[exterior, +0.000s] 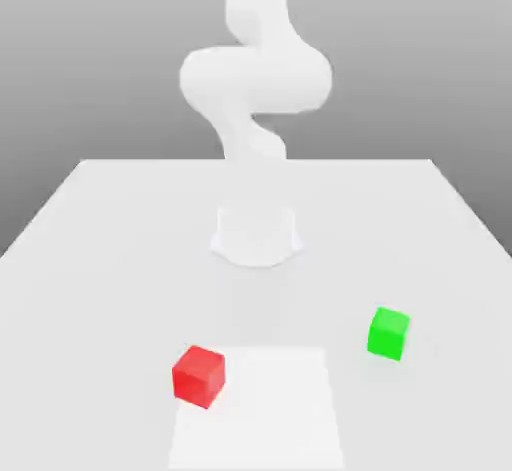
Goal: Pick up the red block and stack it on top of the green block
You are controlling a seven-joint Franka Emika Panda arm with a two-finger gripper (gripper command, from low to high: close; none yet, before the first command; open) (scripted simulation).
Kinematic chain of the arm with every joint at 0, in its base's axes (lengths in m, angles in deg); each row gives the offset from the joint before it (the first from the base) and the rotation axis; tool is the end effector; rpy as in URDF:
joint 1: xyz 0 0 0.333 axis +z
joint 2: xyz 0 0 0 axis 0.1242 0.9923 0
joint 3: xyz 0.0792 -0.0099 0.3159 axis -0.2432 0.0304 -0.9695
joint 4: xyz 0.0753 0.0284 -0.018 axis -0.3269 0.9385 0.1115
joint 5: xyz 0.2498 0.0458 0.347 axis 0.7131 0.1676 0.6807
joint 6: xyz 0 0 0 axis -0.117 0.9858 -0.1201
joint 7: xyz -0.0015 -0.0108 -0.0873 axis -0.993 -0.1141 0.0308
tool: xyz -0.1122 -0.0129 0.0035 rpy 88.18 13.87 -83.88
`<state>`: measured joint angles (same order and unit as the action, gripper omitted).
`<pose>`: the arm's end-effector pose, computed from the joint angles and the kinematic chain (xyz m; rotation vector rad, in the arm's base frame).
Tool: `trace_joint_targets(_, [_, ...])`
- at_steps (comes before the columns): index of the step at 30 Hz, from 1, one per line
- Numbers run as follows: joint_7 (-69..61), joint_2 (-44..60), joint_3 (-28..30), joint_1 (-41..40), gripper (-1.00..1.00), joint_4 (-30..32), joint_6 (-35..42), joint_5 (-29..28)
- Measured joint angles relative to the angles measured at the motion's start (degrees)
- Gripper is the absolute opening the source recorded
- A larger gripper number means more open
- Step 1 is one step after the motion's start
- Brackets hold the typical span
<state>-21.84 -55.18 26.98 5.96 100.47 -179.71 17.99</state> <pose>0.4153 -0.0078 0.6618 -2.4732 1.1114 -0.9367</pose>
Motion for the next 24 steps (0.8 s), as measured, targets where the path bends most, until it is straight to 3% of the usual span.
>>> trace_joint_targets(19, [11.5,40.2,1.9,-7.7,0.00,22.3,-23.5,0.0])
trace_joint_targets(24, [11.2,50.6,1.5,-8.1,0.00,22.2,-31.8,1.2])
